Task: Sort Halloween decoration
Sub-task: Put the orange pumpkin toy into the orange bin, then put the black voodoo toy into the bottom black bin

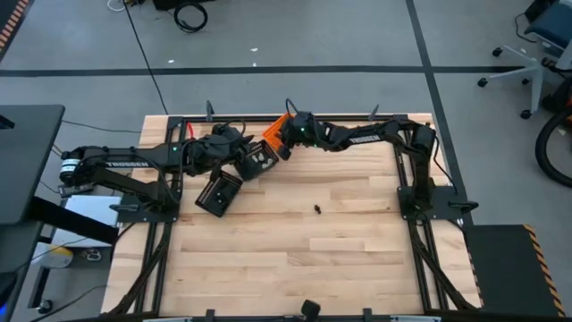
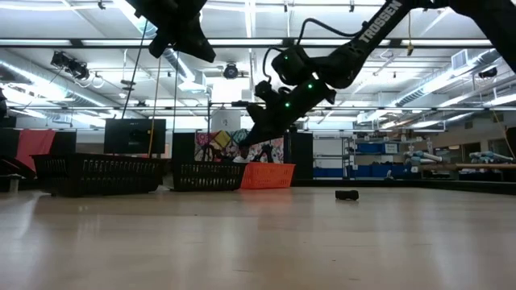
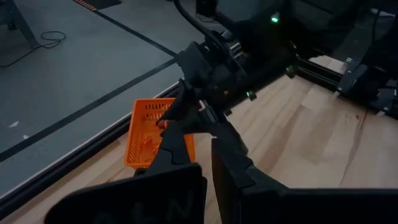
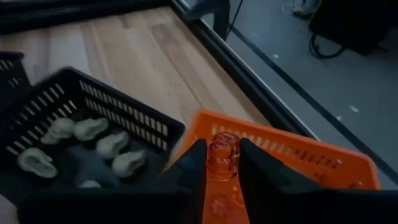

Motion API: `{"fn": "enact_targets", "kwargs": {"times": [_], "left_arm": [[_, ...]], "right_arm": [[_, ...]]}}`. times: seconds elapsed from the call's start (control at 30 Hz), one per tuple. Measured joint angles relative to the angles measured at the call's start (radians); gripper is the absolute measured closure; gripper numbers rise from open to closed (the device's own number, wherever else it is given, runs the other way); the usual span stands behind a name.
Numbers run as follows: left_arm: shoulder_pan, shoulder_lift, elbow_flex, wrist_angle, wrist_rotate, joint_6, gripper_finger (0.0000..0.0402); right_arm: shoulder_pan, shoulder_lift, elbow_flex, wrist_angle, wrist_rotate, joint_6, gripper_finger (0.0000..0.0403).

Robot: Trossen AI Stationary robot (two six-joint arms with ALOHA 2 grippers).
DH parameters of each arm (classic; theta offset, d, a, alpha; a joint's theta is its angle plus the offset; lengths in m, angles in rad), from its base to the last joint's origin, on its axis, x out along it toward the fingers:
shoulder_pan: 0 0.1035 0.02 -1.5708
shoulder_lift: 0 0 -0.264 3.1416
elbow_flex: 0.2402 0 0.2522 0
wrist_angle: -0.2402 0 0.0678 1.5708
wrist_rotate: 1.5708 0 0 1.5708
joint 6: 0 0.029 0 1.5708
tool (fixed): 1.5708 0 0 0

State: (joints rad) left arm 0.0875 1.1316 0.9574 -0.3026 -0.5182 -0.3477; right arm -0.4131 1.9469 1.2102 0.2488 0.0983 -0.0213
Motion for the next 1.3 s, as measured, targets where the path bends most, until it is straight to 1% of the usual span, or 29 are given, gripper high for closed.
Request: {"fn": "enact_targets", "kwargs": {"times": [0.1, 0.2, 0.33, 0.43, 0.57, 0.77, 0.9, 1.07, 1.2, 1.3], "left_arm": [[0.0, 0.0, 0.0, 0.0, 0.0, 0.0, 0.0402], [0.0, 0.0, 0.0, 0.0, 0.0, 0.0, 0.0402], [0.0, 0.0, 0.0, 0.0, 0.0, 0.0, 0.0402], [0.0, 0.0, 0.0, -0.001, 0.0, 0.0, 0.0402], [0.0, 0.0, 0.0, -0.001, 0.0, 0.0, 0.0402], [0.0, 0.0, 0.0, 0.0, 0.0, 0.0, 0.0402], [0.0, 0.0, 0.0, -0.001, 0.0, 0.0, 0.0402], [0.0, 0.0, 0.0, 0.0, 0.0, 0.0, 0.0402], [0.0, 0.0, 0.0, 0.0, 0.0, 0.0, 0.0402], [0.0, 0.0, 0.0, 0.0, 0.0, 0.0, 0.0402]], "right_arm": [[-0.03, 0.0, 0.0, -0.017, -0.035, 0.003, 0.0303], [-0.05, 0.0, 0.0, -0.05, -0.066, 0.003, 0.0278], [-0.059, -0.001, 0.0, -0.086, -0.104, 0.004, 0.0247], [-0.059, -0.007, 0.0, -0.125, -0.141, 0.006, 0.0233], [-0.052, -0.05, 0.0, -0.225, -0.233, -0.007, 0.0228], [0.004, -0.142, 0.0, -0.404, -0.259, -0.154, 0.0237], [0.058, -0.166, 0.0, -0.544, -0.275, -0.24, 0.024], [0.122, -0.167, -0.015, -0.691, -0.276, -0.209, 0.0237], [0.16, -0.167, -0.019, -0.816, -0.276, -0.135, 0.0219], [0.187, -0.167, -0.019, -0.909, -0.266, -0.119, 0.0203]]}}
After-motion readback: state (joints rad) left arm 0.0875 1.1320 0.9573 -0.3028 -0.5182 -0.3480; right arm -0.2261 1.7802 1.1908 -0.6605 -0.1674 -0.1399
